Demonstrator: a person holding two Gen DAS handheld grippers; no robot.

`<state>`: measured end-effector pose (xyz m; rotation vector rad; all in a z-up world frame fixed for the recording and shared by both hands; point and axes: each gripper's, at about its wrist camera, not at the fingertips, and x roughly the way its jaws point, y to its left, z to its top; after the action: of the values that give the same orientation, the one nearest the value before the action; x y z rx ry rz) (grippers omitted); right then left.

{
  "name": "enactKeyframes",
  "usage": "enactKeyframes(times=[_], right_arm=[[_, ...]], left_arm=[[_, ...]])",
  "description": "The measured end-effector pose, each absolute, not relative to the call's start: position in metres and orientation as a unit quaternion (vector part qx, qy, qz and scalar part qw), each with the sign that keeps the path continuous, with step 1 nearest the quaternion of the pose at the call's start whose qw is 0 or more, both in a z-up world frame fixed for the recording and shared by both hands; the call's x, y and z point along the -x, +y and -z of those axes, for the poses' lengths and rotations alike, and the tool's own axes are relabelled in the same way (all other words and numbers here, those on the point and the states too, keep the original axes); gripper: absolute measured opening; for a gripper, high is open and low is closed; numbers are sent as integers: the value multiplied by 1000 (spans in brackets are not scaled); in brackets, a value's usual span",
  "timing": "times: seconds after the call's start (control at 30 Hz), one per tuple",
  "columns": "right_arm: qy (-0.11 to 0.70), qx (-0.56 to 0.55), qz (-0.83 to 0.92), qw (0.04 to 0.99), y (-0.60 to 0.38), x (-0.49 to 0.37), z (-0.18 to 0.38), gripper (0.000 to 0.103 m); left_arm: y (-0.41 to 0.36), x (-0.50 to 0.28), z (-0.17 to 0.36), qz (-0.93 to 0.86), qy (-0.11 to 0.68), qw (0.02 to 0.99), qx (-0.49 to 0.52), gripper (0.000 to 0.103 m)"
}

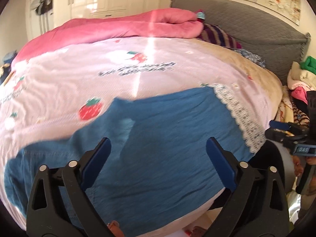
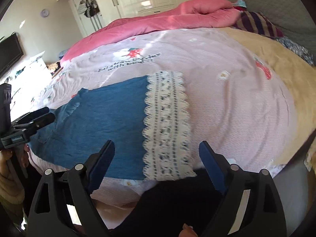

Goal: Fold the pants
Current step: 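Move both open tools over the folded pants toward the lace edge, then grasp the white lace edge with the right tool while the left tool grasps it too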

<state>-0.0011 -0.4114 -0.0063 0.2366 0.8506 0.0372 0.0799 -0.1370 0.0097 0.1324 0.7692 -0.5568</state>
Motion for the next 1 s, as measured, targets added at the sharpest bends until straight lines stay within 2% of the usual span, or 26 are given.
enactKeyframes(times=[0.33, 0.63, 1.0], right_arm=[[414, -153, -38, 896, -421, -4, 17, 86], [418, -161, -46, 893, -425, -23, 29, 86], [429, -161, -65, 886, -423, -33, 37, 86]], left_arm=[[-220, -90, -28, 316, 358, 868, -138, 93], [-277, -120, -14, 344, 379, 840, -183, 93], [-310, -149, 3, 360, 401, 821, -188, 93]])
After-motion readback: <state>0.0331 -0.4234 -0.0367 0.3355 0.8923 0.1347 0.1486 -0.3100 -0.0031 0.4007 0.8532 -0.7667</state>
